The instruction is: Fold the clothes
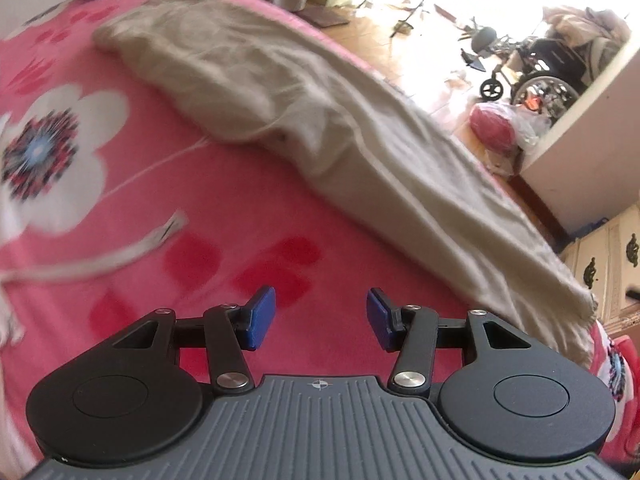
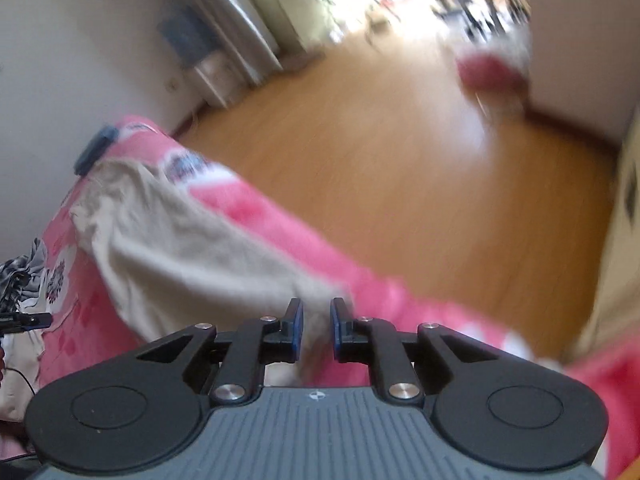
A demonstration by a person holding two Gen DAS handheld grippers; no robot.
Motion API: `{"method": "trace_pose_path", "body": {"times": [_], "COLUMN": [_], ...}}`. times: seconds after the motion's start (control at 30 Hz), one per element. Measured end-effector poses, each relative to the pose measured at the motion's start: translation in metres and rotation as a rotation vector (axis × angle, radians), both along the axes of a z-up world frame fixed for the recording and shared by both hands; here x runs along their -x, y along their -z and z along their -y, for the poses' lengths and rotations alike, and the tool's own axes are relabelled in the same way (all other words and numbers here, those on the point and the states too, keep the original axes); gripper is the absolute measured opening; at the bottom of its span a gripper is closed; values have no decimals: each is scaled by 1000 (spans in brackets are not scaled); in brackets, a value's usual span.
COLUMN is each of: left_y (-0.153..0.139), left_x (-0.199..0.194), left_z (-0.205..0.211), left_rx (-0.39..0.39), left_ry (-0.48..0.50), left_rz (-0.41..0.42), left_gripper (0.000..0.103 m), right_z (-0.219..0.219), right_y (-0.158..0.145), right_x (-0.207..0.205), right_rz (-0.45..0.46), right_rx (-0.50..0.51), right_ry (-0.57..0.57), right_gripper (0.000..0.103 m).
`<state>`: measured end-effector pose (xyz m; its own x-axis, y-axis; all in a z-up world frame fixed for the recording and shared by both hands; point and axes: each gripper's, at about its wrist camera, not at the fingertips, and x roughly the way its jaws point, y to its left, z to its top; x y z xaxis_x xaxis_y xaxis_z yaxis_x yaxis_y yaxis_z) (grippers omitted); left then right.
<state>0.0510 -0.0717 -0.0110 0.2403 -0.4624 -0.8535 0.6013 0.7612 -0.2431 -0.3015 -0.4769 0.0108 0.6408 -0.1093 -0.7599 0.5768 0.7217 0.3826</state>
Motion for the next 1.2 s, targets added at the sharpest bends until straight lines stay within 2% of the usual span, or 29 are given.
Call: {"method": "trace_pose_path", "body": {"times": [0.13,0.17,0.2,0.27,0.37,0.43,0.53,0.63,0.67,0.77,0.87,0.9,1.03,1.2], "left_y": [8,10,11,15,18,21,20,19,19,21,24,26,31,27], "left_x": [-13,-14,-14,-13,-1,8,28,50,57,75,89,91,95,97], "left_z": [29,32,35,39,42,44,51,64,69,81,88,90,94,86], "left_rx": [37,53,70,102,116,108,107,108,107,106,119,121,115,109], "left_ry": [-19,-25,-27,-31,40,92,193,350,401,517,598,613,629,607], "left_rz": [-1,-13,-29,-61,-51,-33,59,134,155,202,237,242,233,231], "left_gripper": [50,50,50,50,50,50,50,50,50,50,50,51,51,51], "right_z": [-4,-5,-10,-15,-18,-14,-7,-11,-11,1,13,15,11,15], "right_y": [-9,-10,-6,3,24,36,45,37,34,28,32,34,45,62], "right_x": [-97,-124,-152,-200,-228,-221,-196,-162,-151,-110,-63,-47,-10,-5], "right_rz": [105,131,143,140,78,42,-7,-55,-72,-143,-166,-163,-141,-133], "right_rx": [29,32,29,28,8,-26,-54,9,29,21,-131,-189,-350,-421], "right_ry": [-164,-209,-254,-328,-335,-317,-295,-319,-323,-179,9,62,154,222], "right_gripper": [29,42,47,47,47,47,48,54,58,60,60,60,58,51]}}
